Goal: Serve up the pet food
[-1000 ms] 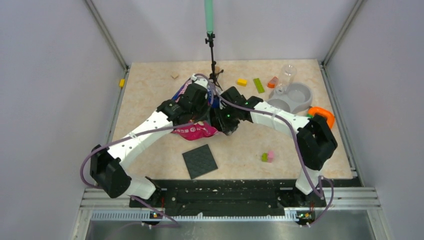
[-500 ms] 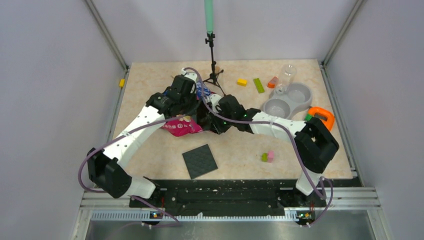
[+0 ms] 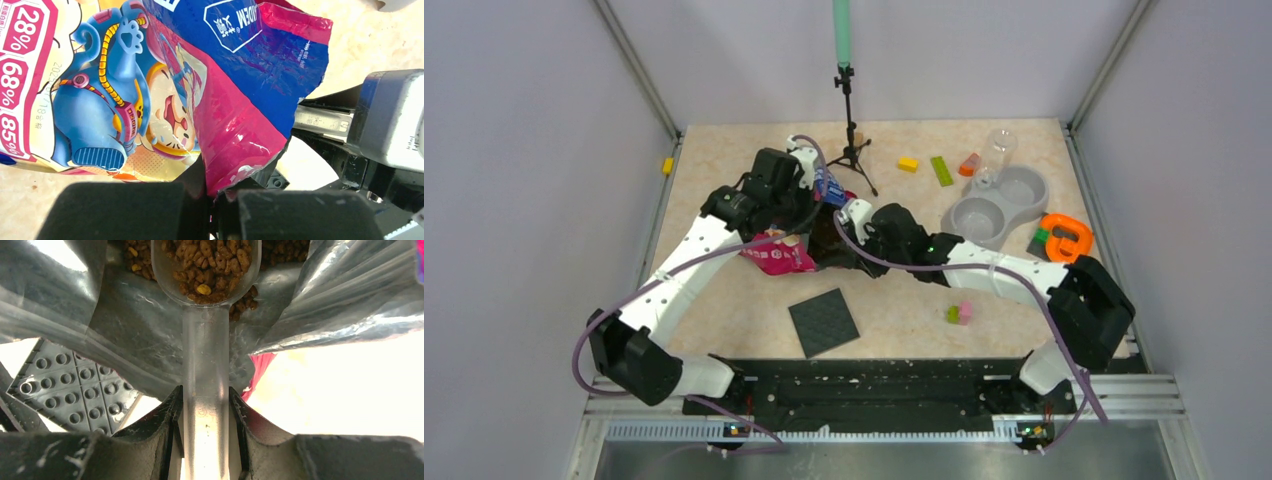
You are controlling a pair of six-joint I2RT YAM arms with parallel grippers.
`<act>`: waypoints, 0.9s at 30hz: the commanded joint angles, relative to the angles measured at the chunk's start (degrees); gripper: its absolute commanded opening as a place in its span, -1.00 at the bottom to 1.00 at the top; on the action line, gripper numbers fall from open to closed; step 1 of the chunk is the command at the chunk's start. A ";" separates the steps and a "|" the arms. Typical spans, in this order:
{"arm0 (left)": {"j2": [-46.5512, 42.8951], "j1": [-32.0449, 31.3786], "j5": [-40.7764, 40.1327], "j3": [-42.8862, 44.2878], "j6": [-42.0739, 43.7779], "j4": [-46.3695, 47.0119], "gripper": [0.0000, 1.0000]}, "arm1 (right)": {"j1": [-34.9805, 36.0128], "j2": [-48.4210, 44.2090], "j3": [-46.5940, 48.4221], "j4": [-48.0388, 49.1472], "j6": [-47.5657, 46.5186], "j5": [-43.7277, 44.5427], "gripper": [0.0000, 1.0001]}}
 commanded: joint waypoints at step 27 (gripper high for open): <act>2.41 0.32 14.31 10.61 -7.05 7.11 -1.00 | 1.30 -21.52 1.22 -23.40 2.07 8.28 -1.00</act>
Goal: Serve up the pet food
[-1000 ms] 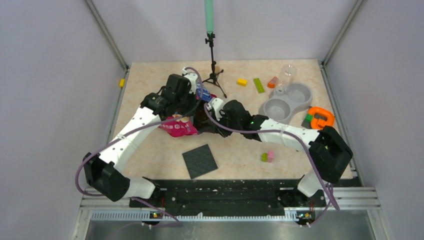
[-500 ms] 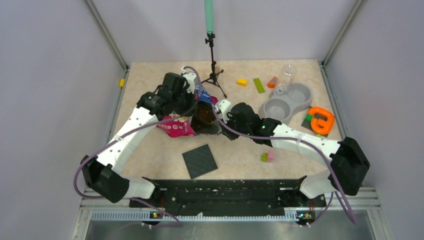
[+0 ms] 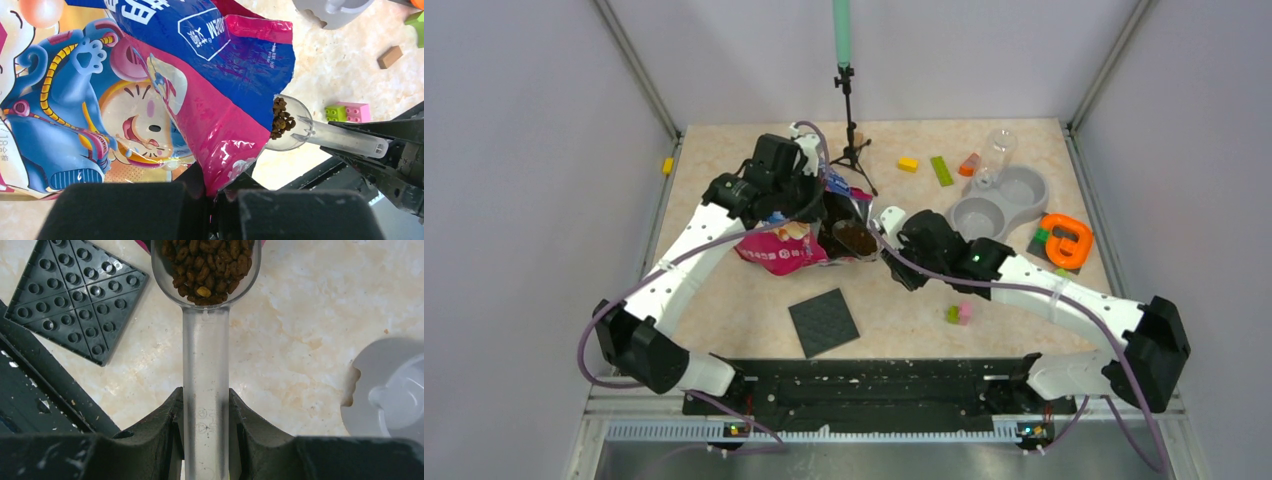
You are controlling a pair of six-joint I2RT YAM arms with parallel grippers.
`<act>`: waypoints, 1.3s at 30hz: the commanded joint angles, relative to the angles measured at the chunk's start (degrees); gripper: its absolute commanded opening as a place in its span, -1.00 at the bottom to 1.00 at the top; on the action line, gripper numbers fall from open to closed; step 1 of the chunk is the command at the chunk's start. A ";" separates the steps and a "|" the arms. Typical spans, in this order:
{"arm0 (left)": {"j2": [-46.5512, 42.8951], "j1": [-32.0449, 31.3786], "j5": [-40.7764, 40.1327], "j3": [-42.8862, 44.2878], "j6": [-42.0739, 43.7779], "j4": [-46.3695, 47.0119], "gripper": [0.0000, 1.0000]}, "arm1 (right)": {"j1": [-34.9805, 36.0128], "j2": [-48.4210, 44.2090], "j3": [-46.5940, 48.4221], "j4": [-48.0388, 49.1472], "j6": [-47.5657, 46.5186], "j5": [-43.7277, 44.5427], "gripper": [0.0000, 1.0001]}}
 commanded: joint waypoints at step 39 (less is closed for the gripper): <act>3.60 -2.89 2.21 6.42 -3.67 9.57 -1.00 | -16.00 -17.20 8.24 -25.80 15.83 12.70 -1.00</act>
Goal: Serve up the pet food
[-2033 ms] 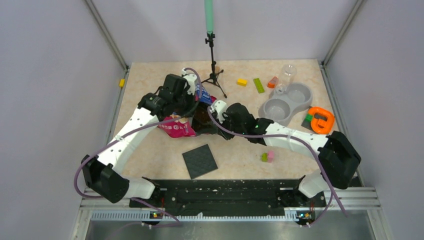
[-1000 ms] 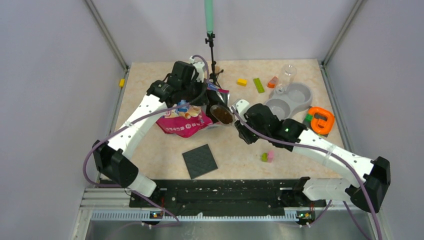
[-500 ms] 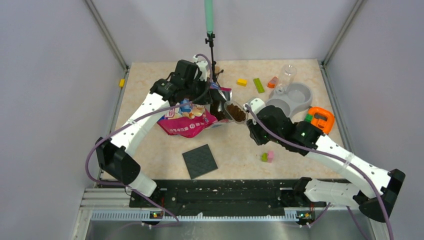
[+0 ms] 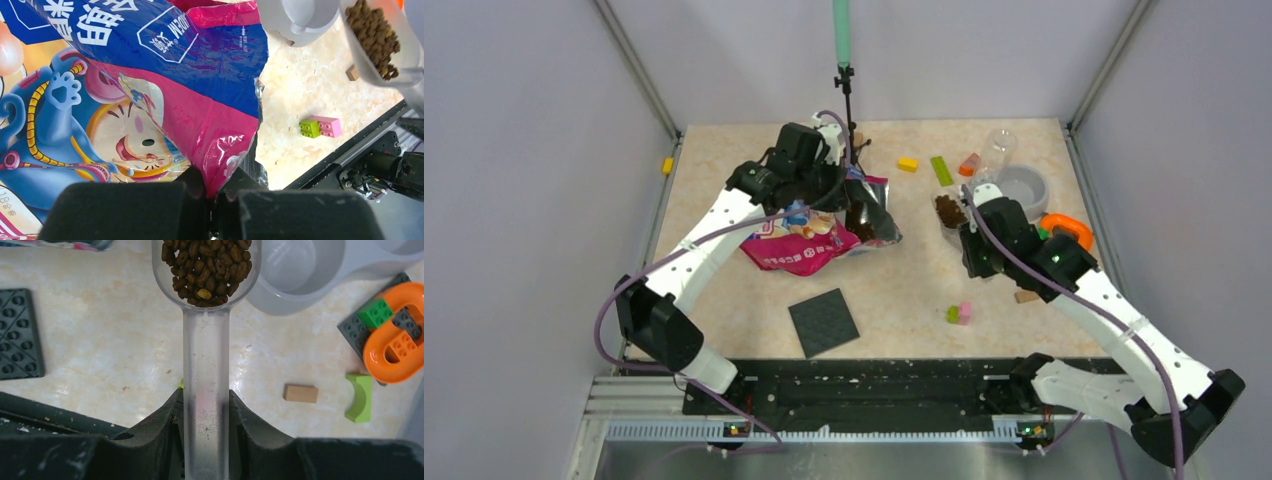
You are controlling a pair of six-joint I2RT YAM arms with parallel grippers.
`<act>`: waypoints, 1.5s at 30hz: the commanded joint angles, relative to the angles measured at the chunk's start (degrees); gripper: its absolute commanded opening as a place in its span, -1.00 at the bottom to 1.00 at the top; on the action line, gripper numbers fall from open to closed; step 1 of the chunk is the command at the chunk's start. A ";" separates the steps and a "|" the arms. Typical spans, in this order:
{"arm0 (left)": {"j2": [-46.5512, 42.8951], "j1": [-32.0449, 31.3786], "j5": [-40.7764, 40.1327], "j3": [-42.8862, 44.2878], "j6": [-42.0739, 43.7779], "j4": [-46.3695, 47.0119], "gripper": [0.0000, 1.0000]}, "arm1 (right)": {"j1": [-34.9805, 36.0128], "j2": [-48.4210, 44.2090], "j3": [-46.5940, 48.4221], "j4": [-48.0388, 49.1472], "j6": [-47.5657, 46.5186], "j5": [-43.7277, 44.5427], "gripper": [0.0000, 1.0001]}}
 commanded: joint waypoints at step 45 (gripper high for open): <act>-10.05 -0.06 -4.87 -4.85 1.47 4.72 -1.00 | -33.67 27.83 9.63 -2.41 13.00 -25.42 -1.00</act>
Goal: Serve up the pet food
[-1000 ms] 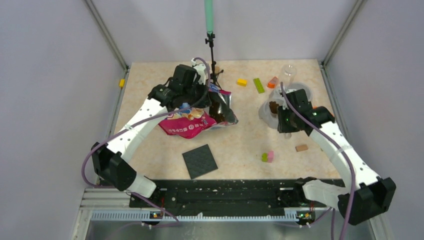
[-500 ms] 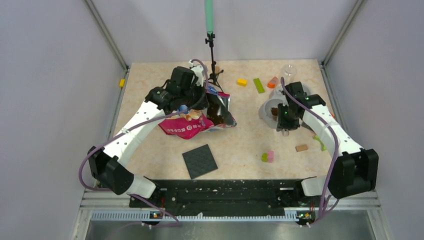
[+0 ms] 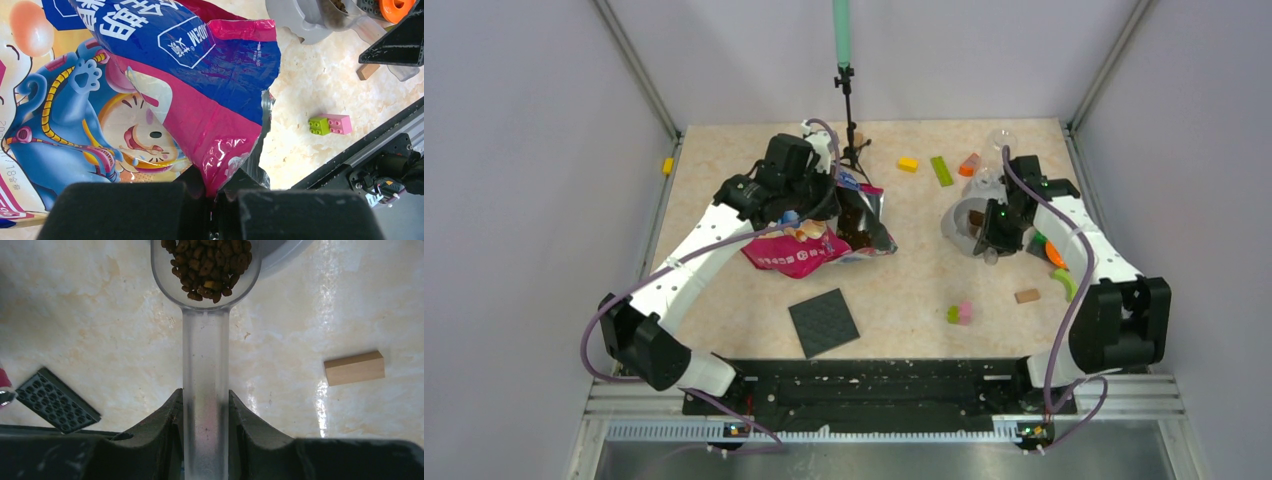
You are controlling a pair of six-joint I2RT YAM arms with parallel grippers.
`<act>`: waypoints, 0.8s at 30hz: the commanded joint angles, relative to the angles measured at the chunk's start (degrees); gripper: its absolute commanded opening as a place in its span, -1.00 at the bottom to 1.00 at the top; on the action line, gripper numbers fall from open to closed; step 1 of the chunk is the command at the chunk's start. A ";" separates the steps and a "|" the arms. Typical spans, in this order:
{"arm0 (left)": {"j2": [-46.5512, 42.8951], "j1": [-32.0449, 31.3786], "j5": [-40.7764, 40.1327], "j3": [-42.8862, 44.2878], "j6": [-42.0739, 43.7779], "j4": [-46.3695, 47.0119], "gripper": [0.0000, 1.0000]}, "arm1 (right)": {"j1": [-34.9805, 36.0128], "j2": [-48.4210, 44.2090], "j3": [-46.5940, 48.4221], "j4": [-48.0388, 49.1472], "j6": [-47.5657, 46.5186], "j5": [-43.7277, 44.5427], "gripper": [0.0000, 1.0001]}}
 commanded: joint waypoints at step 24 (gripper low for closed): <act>-7.38 0.07 -10.06 -2.00 1.63 3.59 -1.00 | -2.83 18.17 23.39 -19.96 13.03 -8.99 -1.00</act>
